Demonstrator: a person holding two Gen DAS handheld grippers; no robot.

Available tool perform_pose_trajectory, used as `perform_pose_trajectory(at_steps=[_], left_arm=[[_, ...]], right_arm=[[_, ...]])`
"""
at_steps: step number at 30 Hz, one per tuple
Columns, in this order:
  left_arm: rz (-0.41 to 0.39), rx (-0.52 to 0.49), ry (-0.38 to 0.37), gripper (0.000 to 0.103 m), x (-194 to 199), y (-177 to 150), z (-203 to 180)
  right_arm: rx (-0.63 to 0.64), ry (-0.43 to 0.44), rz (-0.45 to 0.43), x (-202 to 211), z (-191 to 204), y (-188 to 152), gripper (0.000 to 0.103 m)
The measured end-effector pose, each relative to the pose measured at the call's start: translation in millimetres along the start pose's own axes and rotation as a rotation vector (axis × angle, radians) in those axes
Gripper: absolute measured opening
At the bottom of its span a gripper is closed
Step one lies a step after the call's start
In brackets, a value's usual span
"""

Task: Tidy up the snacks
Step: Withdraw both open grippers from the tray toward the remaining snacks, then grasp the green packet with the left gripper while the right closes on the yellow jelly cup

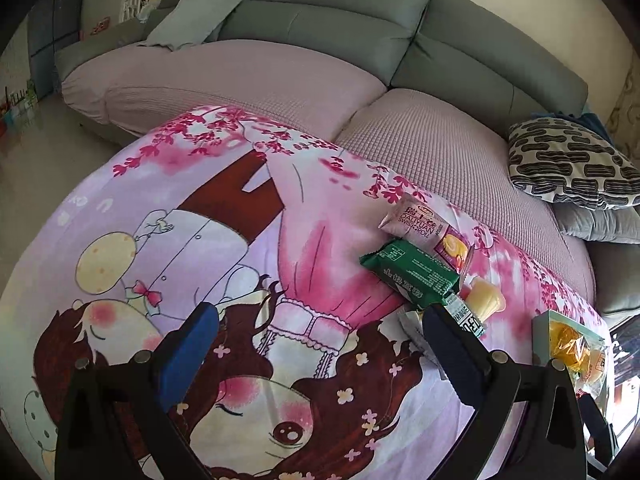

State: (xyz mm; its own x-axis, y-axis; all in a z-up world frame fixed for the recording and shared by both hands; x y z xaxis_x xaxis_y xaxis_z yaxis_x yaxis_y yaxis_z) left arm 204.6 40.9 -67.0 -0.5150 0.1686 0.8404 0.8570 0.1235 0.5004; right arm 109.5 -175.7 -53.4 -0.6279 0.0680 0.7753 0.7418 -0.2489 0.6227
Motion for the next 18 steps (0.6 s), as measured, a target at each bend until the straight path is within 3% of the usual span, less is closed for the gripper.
perform_pose_trajectory(at_steps=[6,12,18], left_arm=[[0.050,-0.126,-0.098,0.102,-21.2,25.1,-36.0],[0.165,-0.213,-0.179,0.102,-55.4,31.7,-63.3],[0.237,-0.303,-0.183,0.101,-80.6,30.6,-81.6]], right_arm=[[-0.002,0.033,0.011,-27.3,11.1,25.1,0.102],[0.017,0.054,0.063,-65.2,23.4,36.4,0.087],[0.016,0.077,0.120,-98.9,29.3,37.6,0.076]])
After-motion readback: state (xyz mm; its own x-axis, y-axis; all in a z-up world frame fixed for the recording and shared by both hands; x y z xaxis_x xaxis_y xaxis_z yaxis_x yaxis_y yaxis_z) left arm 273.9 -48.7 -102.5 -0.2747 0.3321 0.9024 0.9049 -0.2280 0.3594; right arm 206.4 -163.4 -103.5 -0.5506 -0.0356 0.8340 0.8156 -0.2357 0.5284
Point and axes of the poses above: each gripper's, at about its wrist camera, not at the fingertips, and x roughly against the way its jaws point, z to its left, y to its top, the point moved 8 cm from there along -x, roughly the way its jaws point, and after that the axes turned 5 degrees about z, right-handed, at the moved point
